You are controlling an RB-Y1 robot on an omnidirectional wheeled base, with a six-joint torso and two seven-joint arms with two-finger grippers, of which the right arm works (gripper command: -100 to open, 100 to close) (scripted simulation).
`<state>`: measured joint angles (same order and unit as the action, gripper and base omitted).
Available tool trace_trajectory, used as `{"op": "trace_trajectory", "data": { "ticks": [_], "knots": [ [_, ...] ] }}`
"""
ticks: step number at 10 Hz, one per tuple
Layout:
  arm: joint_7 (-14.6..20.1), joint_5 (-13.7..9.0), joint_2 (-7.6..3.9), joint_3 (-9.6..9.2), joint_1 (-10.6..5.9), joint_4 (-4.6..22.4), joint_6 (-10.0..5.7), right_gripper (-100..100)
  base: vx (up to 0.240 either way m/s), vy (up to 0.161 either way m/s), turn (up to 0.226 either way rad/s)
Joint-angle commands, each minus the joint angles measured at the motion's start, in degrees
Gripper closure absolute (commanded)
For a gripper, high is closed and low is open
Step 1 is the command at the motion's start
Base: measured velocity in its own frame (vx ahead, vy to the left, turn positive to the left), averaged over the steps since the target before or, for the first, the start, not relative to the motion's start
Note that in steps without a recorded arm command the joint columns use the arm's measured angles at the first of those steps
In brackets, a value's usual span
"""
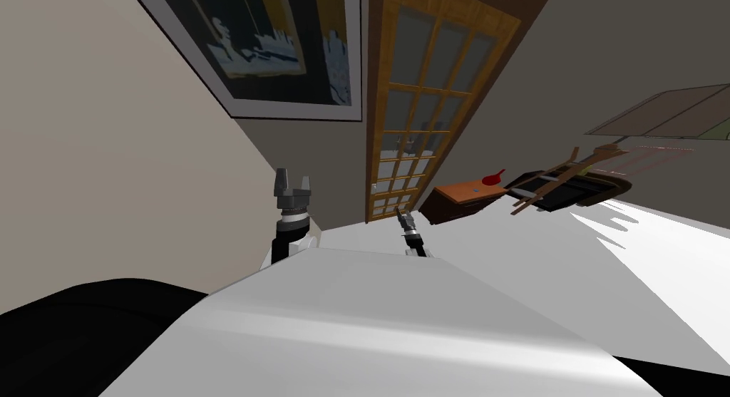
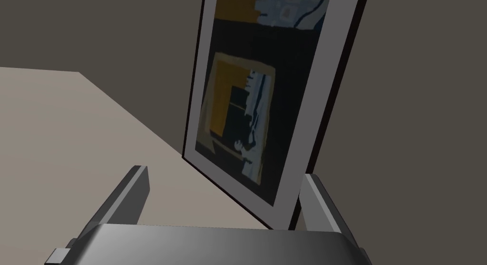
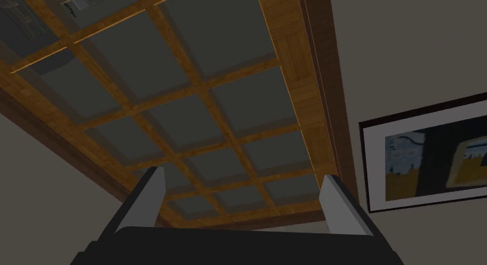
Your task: Pull the door open
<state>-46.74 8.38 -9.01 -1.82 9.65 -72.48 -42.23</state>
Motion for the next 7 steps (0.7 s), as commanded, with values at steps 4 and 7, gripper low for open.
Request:
{"op": "trace_trajectory", "data": {
  "ticks": [4, 7],
  "knots": [
    [-4.82, 1.37, -0.81, 0.02, -2.31, 7.41, -2.69, -100, 0.113, 0.067, 0.030],
    [-7.72, 2.23, -1.30, 0.02, -3.75, 11.83, -4.19, -100, 0.109, 0.046, 0.028]
  ]
}}
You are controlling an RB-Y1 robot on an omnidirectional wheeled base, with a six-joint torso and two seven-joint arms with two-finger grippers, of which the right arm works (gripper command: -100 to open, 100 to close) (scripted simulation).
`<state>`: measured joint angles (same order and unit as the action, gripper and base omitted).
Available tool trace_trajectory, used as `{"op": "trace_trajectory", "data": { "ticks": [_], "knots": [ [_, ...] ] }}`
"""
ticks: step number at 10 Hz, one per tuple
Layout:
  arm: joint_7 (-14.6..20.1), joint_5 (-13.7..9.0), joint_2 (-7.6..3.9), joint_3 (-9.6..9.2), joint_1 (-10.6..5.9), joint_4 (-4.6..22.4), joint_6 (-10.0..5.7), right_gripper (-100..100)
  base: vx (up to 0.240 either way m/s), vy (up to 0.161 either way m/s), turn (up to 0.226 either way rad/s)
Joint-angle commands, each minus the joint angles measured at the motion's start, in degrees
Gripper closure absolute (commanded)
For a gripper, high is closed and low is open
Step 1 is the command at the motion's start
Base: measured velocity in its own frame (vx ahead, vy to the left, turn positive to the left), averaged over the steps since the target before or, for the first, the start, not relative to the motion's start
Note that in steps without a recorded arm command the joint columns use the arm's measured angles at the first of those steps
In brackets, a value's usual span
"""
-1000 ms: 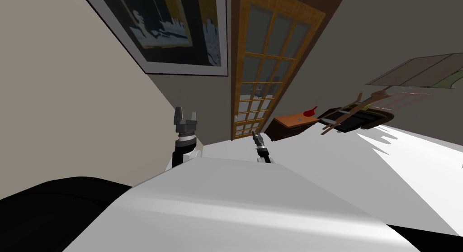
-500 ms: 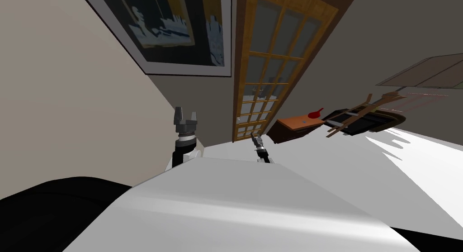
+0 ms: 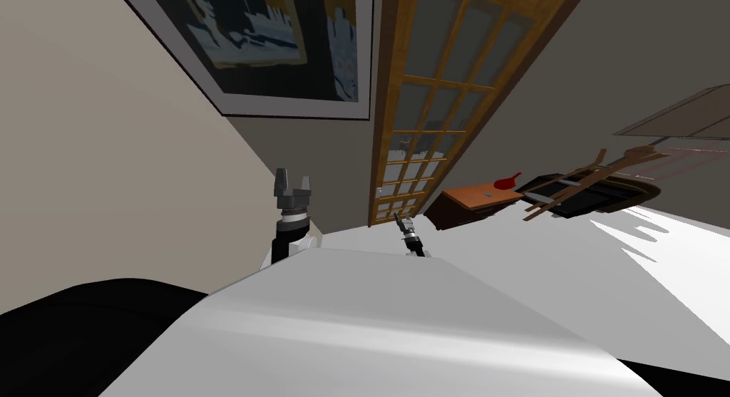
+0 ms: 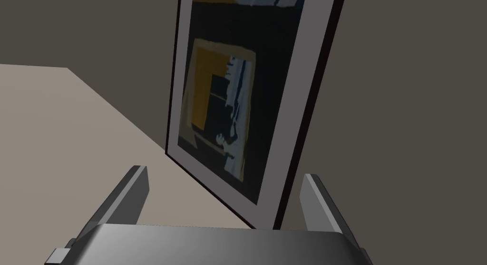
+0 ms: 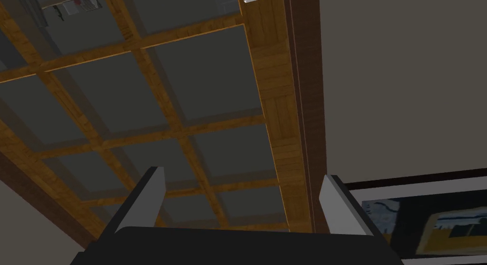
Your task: Pull the door open
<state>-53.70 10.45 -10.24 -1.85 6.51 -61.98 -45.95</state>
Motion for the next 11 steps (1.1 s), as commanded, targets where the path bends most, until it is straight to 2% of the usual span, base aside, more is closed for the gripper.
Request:
{"op": "trace_trajectory", "data": {
  "ticks": [1, 5, 11],
  "knots": [
    [-1.65, 0.42, -0.22, 0.05, -1.04, 2.70, -0.92, -100, 0.107, 0.055, 0.023],
    [-5.14, 1.45, -0.79, 0.06, -2.76, 8.02, -2.72, -100, 0.107, 0.052, 0.026],
    [-9.47, 2.73, -1.49, 0.06, -4.91, 14.64, -4.95, -100, 0.103, 0.037, 0.019]
  ]
}}
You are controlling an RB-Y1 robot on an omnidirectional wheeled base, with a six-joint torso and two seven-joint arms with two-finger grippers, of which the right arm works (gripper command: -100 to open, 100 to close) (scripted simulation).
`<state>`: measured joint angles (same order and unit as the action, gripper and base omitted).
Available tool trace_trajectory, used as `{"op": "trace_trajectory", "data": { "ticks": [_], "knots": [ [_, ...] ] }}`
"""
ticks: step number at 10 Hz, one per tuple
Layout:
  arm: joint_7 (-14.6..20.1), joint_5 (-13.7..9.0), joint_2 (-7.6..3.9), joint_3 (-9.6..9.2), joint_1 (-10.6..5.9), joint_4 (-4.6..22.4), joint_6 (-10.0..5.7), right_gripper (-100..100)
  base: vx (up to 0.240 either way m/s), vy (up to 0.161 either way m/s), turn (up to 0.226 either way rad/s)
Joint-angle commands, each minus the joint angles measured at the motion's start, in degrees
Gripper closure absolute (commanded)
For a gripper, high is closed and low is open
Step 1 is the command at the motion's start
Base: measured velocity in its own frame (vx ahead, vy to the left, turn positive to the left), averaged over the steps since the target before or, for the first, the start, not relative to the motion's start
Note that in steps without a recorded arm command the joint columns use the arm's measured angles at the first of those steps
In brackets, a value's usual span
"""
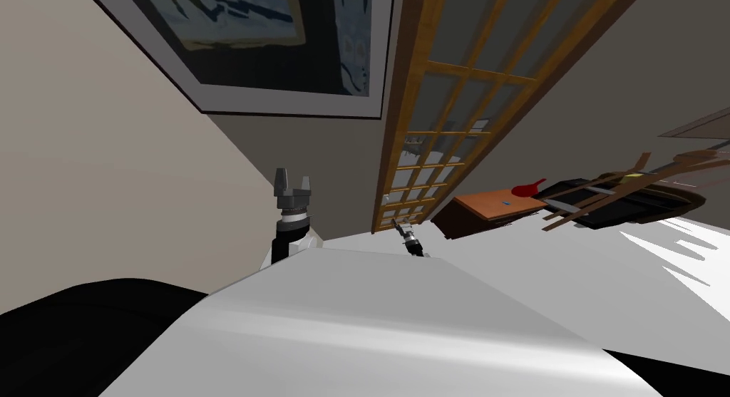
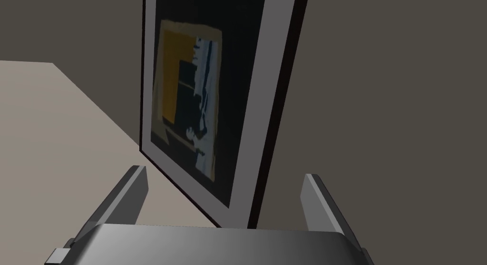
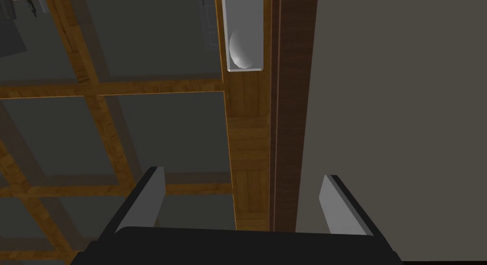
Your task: Pull the door open
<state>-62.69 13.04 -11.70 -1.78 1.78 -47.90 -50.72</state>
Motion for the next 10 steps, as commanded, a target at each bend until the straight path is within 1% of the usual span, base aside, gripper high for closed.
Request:
{"op": "trace_trajectory", "data": {
  "ticks": [1, 2, 3, 6, 7, 8, 9, 10],
  "knots": [
    [-1.70, 0.49, -0.23, -0.01, -0.79, 2.40, -0.80, -100, 0.124, 0.038, 0.028],
    [-2.80, 0.81, -0.40, -0.01, -1.33, 4.09, -1.37, -100, 0.159, 0.040, 0.042],
    [-2.80, 0.81, -0.40, -0.01, -1.33, 4.09, -1.37, -100, 0.125, 0.019, 0.006],
    [-5.18, 1.51, -0.76, 0.00, -2.51, 7.71, -2.60, -100, 0.142, 0.025, 0.018],
    [-4.70, 1.35, -0.70, 0.04, -2.42, 7.42, -2.57, -100, 0.067, 0.013, 0.004],
    [-4.34, 0.85, -1.81, 0.72, -2.57, 9.24, -4.12, -100, 0.028, 0.084, 0.232],
    [-4.08, 0.60, -2.34, 1.05, -2.62, 10.05, -4.80, -100, 0.061, 0.131, 0.225],
    [-3.71, 0.24, -3.12, 1.53, -2.69, 11.24, -5.80, -100, 0.116, 0.125, 0.173]
  ]
}}
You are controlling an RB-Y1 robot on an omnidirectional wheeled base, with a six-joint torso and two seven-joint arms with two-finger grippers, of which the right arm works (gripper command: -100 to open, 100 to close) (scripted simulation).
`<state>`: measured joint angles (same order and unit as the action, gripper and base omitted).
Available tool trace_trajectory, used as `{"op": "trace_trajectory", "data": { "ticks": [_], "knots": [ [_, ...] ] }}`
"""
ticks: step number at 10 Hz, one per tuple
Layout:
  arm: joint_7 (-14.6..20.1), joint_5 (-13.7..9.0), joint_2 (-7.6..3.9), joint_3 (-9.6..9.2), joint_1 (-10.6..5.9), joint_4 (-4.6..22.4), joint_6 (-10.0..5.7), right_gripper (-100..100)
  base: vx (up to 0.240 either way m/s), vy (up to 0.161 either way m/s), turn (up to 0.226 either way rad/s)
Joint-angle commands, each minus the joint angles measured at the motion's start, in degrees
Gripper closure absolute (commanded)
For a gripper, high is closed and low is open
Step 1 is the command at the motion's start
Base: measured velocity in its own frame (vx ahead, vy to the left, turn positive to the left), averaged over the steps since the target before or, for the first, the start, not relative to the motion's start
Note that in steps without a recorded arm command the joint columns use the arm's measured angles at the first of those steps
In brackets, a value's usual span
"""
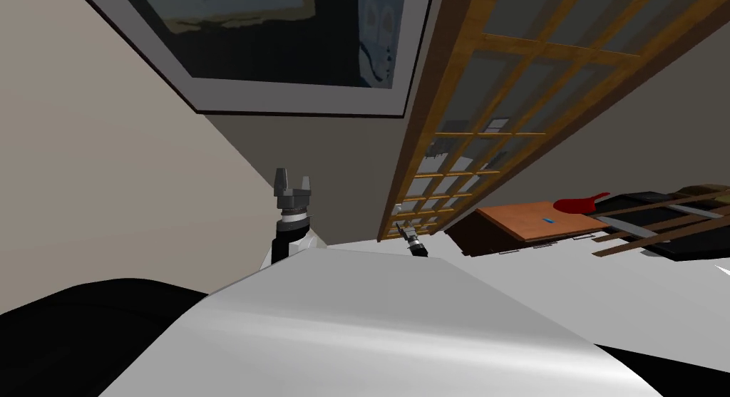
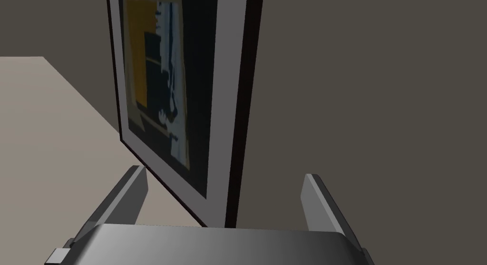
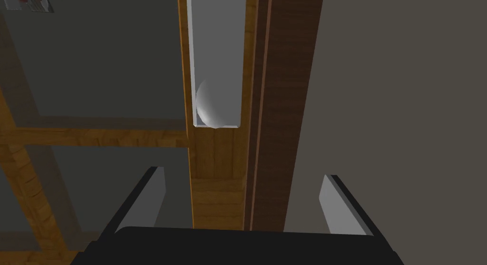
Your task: Pull the door open
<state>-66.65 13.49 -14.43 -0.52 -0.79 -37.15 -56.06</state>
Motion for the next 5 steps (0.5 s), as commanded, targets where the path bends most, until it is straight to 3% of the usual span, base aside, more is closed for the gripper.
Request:
{"op": "trace_trajectory", "data": {
  "ticks": [1, 5],
  "knots": [
    [0.54, -0.49, -0.98, 0.65, -0.17, 1.40, -1.23, -100, 0.166, 0.107, 0.115],
    [1.21, -1.15, -2.40, 1.52, -0.29, 3.55, -3.03, -100, 0.179, 0.046, 0.033]
  ]
}}
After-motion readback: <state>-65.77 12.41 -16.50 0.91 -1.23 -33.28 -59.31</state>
